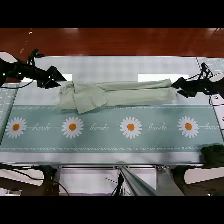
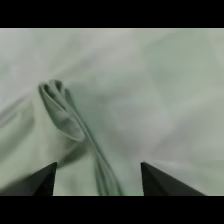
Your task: Fold the shirts.
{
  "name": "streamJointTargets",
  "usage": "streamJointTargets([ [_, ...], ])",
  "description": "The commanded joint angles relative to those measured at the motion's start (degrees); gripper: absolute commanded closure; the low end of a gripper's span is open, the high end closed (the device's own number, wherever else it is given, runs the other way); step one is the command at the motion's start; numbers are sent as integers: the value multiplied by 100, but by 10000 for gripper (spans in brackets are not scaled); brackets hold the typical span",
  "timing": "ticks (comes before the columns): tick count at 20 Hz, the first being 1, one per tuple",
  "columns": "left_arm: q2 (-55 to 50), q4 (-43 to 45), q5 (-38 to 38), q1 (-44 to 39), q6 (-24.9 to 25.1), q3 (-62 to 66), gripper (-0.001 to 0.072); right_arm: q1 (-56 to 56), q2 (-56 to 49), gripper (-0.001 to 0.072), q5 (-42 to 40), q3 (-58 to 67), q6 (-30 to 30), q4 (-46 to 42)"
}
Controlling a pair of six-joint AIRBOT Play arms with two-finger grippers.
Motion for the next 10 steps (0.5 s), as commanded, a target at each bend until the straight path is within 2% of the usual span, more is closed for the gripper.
streamJointTargets([
  [1,131,-125,-90,-177,57,42,166,186,-485,104,57,-4,-490,1770],
  [3,131,-133,-68,-341,149,42,165,468,-640,137,-240,-4,-490,2033],
  [4,131,-133,-52,-402,166,42,166,579,-647,280,-422,-4,-498,2085],
  [5,129,-133,-35,-452,166,39,166,664,-627,490,-566,4,-535,2142],
  [6,131,-133,-9,-490,164,42,167,704,-568,669,-605,13,-728,2291],
  [8,138,-157,-9,-535,155,42,181,715,-254,691,-533,20,-1167,2391],
  [10,177,-153,24,-621,162,42,339,669,284,691,-293,20,-1266,2105],
])
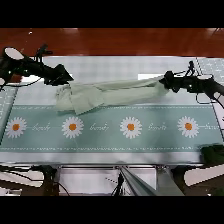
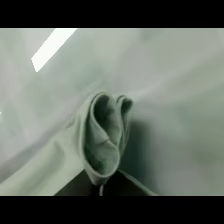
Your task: Fold the shirts.
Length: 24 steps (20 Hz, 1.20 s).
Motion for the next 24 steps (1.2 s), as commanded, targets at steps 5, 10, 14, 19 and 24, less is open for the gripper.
streamJointTargets([
  [5,240,-17,485,-938,212,2,672,170,2120,692,800,9,555,-1766],
  [10,289,-17,1414,-2269,-31,-2,672,444,3257,692,1368,9,1530,-3091],
  [14,269,-15,2004,-3169,-304,-13,673,785,3665,692,1816,9,1818,-3659],
  [19,-20,-17,2551,-3945,-669,-28,672,1095,4245,692,2138,9,2168,-3963],
  [24,-623,-678,2697,-4607,-761,-28,672,1128,4983,692,2557,9,2568,-4083],
])
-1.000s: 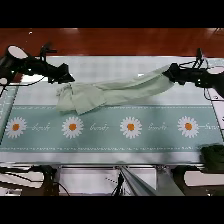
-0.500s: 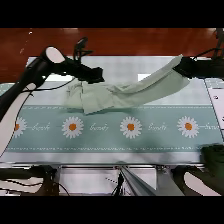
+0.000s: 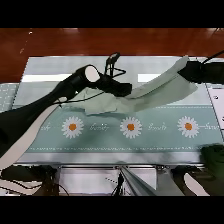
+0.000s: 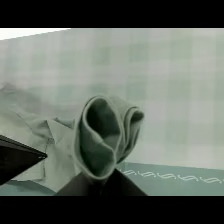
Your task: Fold the shirts.
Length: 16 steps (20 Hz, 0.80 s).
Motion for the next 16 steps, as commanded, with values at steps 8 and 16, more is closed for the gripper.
streamJointTargets([
  [8,-949,-1576,682,-1078,-46,20,674,39,1003,692,566,2,555,-439],
  [16,1432,-59,225,1661,280,31,674,157,234,692,-74,-2,-33,133],
])
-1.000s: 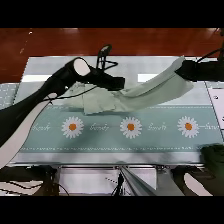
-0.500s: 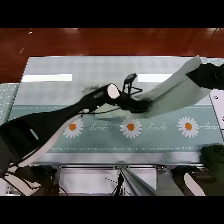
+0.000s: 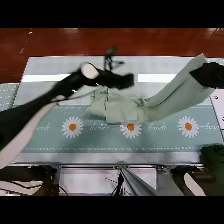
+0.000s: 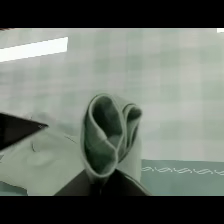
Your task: Fold the shirts.
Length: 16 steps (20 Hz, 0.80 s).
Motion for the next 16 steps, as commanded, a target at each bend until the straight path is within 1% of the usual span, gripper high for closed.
streamJointTargets([
  [1,1259,918,-326,1322,42,0,674,293,-538,692,-459,-4,-306,269],
  [5,2505,1504,-920,2597,42,0,674,1567,-1342,692,-1617,-4,-179,219],
  [8,3110,1714,-1480,3259,42,0,673,2323,-2120,692,-2387,-4,98,247],
  [11,3447,1714,-1853,3495,44,0,673,2938,-2918,692,-3010,-4,201,549],
  [16,3521,1714,-2133,3445,50,-90,673,3812,-3941,691,-4275,-4,219,1593],
])
